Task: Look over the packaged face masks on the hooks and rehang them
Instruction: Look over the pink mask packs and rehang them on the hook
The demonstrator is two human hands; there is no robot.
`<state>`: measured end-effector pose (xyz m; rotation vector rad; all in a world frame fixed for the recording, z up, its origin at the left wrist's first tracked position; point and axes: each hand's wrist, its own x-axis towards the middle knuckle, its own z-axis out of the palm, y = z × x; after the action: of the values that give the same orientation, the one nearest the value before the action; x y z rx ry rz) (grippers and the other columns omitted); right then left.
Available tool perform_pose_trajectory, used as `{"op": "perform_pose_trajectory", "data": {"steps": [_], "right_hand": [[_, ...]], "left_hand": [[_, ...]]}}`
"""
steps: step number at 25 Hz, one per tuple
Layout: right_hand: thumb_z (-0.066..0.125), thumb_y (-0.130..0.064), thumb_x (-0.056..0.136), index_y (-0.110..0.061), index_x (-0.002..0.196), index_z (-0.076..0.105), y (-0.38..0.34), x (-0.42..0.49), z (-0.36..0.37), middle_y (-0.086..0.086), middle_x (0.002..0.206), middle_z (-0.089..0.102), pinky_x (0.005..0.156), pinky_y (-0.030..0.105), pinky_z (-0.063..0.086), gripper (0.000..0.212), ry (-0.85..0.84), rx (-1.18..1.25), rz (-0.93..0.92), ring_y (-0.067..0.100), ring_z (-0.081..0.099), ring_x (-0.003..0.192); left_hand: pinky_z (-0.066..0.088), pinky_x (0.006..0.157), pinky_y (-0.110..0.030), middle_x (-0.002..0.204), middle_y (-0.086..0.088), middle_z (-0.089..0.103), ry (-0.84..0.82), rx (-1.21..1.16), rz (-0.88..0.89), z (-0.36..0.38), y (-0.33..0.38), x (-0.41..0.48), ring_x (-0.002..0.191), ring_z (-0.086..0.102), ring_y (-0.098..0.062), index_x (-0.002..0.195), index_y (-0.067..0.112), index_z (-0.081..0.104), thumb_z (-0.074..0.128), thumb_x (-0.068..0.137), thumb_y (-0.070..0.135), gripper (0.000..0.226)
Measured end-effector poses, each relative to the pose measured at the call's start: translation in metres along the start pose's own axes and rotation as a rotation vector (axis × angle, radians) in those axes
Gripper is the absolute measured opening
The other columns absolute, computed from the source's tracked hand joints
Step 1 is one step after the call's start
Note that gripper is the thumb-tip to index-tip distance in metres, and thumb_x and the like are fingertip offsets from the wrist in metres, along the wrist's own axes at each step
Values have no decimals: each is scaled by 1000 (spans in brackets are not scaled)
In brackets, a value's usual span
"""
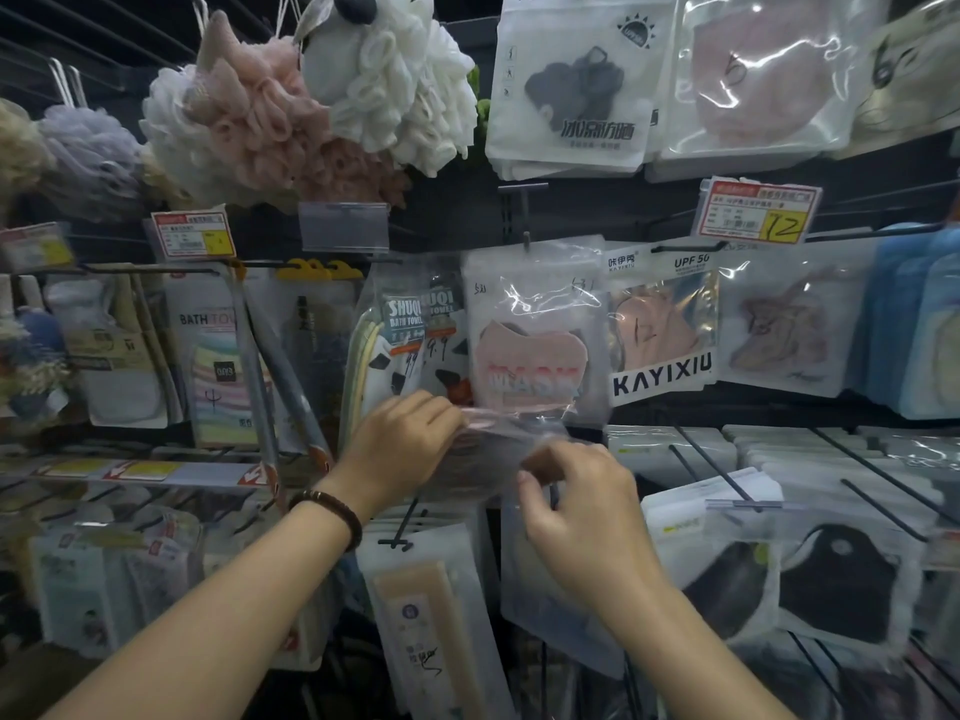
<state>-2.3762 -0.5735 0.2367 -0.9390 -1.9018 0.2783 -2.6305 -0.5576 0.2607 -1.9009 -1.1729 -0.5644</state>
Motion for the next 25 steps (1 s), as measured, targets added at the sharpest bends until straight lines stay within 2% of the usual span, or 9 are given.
{"op": "perform_pose_trajectory", "data": {"steps": [3, 5, 7, 9, 12, 15, 18, 21, 25], "right_hand": [[75, -25, 96, -26, 92, 75, -11, -22, 0, -16, 78, 75, 66, 22, 50, 4, 46, 269, 179, 7, 70, 71], [74, -22, 102, -16, 115, 72, -23, -25, 6, 1, 93, 81, 58, 32, 58, 15, -51, 706, 497, 20, 79, 69], [67, -22, 107, -3, 122, 64, -34, -22, 10, 23, 108, 77, 61, 40, 67, 25, -102, 1095, 741, 37, 83, 80], [63, -24, 109, 5, 115, 65, -42, -16, 11, 29, 108, 78, 70, 41, 70, 29, -30, 1248, 808, 39, 83, 89], [50, -17, 114, 13, 110, 69, -48, -17, 13, 29, 96, 80, 72, 39, 70, 37, 41, 1284, 811, 38, 83, 88], [42, -7, 112, 19, 112, 65, -47, -28, 15, 31, 94, 79, 68, 42, 69, 34, 54, 1200, 813, 41, 82, 84], [42, -1, 109, 15, 109, 69, -45, -41, 9, 32, 93, 79, 62, 42, 69, 31, 16, 1138, 785, 42, 82, 78], [43, 3, 105, 12, 105, 71, -50, -53, 2, 31, 87, 79, 55, 38, 65, 30, -51, 1074, 746, 40, 81, 72], [47, 5, 104, 1, 90, 62, -57, -60, -3, 13, 65, 74, 44, 37, 61, 21, -219, 998, 705, 27, 72, 53]], "left_hand": [[57, 81, -41, 107, -4, 76, 126, -15, -108, -5, 23, -15, 99, 70, -26, 112, 14, 75, 59, 107, 23, 19], [56, 83, -44, 110, -2, 77, 207, -30, -169, -12, 40, -25, 103, 70, -28, 112, 14, 77, 58, 108, 24, 22], [56, 85, -46, 113, -2, 77, 253, -33, -216, -18, 56, -35, 106, 70, -29, 113, 14, 78, 60, 108, 22, 20], [56, 85, -47, 113, -2, 77, 277, -32, -252, -22, 69, -44, 105, 70, -29, 111, 14, 79, 69, 104, 17, 12], [56, 84, -48, 113, -1, 77, 272, -67, -279, -29, 87, -56, 104, 70, -30, 110, 15, 81, 76, 100, 18, 11], [54, 91, -46, 118, 7, 75, 169, -199, -329, -51, 100, -71, 111, 66, -23, 112, 23, 82, 69, 104, 40, 23], [50, 101, -40, 118, 21, 68, 35, -461, -625, -77, 98, -74, 118, 59, -9, 107, 38, 80, 54, 102, 63, 37], [48, 110, -40, 126, 23, 61, -95, -491, -836, -86, 82, -75, 124, 55, -7, 115, 47, 72, 66, 95, 59, 25], [47, 108, -32, 134, 19, 62, -192, -633, -1050, -102, 73, -88, 122, 57, -5, 138, 39, 65, 75, 94, 50, 47]]}}
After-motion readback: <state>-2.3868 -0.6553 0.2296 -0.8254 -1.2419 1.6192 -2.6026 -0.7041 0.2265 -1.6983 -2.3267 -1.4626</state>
